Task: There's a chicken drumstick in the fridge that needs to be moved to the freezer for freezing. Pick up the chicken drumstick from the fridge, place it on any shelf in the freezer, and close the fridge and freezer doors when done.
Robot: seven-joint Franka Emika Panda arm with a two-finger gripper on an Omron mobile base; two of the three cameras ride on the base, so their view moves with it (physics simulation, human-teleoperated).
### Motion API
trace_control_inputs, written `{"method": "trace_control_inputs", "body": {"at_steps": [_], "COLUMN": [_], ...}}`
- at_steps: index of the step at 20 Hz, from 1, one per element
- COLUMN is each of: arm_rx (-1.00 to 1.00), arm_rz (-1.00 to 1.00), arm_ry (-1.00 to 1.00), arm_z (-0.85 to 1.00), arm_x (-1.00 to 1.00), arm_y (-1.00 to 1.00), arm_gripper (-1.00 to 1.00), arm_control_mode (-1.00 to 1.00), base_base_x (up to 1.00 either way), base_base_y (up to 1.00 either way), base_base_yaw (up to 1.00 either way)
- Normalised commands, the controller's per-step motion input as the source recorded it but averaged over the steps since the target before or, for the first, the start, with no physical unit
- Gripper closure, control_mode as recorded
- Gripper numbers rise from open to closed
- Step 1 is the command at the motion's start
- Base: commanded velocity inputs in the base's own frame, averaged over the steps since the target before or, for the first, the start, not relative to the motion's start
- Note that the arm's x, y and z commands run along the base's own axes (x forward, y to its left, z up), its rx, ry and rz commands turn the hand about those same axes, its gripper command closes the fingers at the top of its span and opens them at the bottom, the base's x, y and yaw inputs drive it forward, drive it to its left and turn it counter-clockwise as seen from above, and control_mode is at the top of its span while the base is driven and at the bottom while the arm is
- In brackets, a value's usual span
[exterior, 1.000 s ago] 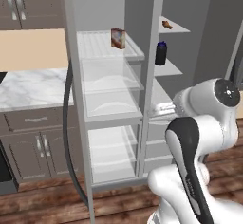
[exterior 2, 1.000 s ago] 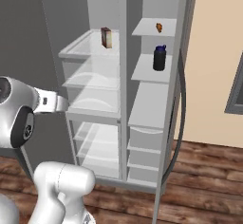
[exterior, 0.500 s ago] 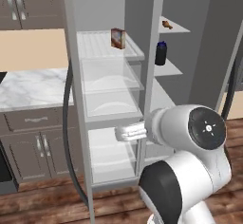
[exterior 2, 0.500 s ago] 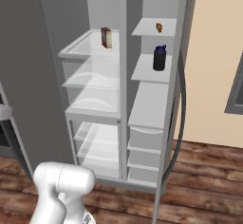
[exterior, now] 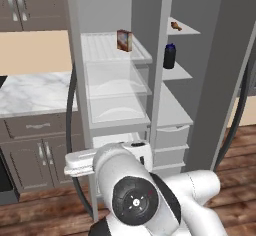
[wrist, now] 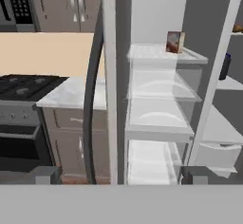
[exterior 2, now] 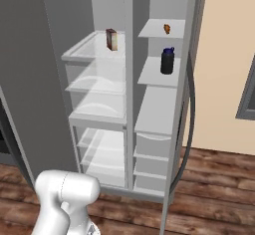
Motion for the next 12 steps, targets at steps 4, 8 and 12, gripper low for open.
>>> {"method": "trace_control_inputs", "body": {"at_steps": [4,8,12], "arm_rx": [0.07,0.05,0.00], "arm_rz": [-0.01,0.00,-0.06], "arm_ry": [-0.12,-0.12,-0.09], "arm_z": [-0.32,-0.34,-0.34], "arm_x": [0.21,0.44,0.66], "arm_y": [0.97,0.70,0.02], "arm_gripper": [-1.00,-1.00,-1.00], "arm_control_mode": [-1.00,-1.00,-1.00], "base_base_x": [0.00,0.00,0.00], "base_base_y": [0.00,0.00,0.00], "base_base_yaw": [0.00,0.00,0.00]}}
